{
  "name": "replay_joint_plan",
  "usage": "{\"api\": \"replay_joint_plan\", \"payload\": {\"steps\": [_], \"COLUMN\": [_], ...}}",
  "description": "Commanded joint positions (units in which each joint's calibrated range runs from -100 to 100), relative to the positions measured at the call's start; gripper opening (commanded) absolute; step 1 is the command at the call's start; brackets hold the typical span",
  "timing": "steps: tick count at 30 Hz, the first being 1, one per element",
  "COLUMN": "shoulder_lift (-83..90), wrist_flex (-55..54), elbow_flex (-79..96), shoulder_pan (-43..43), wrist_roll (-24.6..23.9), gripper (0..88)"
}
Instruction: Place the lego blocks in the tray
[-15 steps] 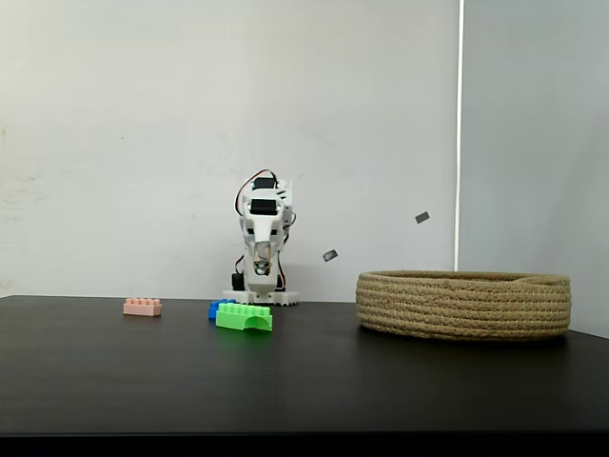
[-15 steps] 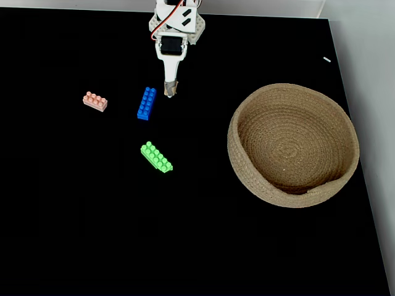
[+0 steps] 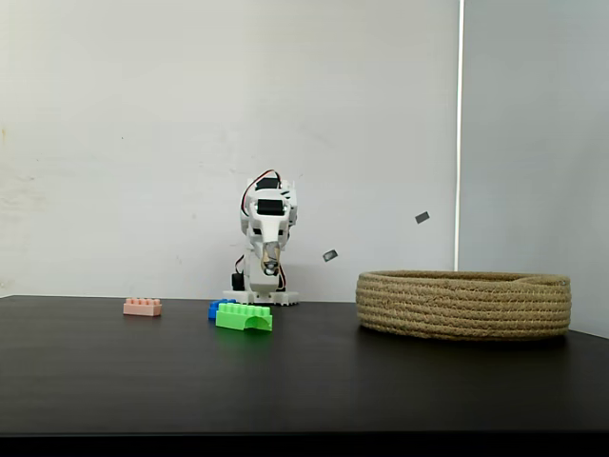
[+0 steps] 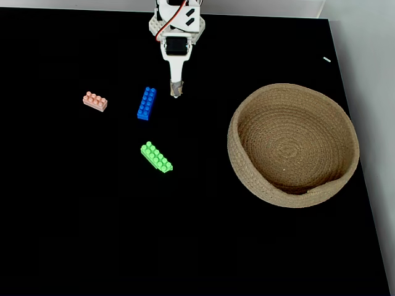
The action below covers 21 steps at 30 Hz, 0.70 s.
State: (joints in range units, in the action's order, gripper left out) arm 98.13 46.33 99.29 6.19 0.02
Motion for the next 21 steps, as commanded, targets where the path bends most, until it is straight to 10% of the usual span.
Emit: {"api": "replay_joint_plan", "payload": {"steps": [1,21], "shoulder_lift": [0.6,0.6], "wrist_flex": [-0.1,-0.1], "elbow_flex": [0.7,0.7], "shoulder_pan": [-0.1,1.5], "wrist_roll": [0.0,-0.2], "gripper": [0.3,0.2]}}
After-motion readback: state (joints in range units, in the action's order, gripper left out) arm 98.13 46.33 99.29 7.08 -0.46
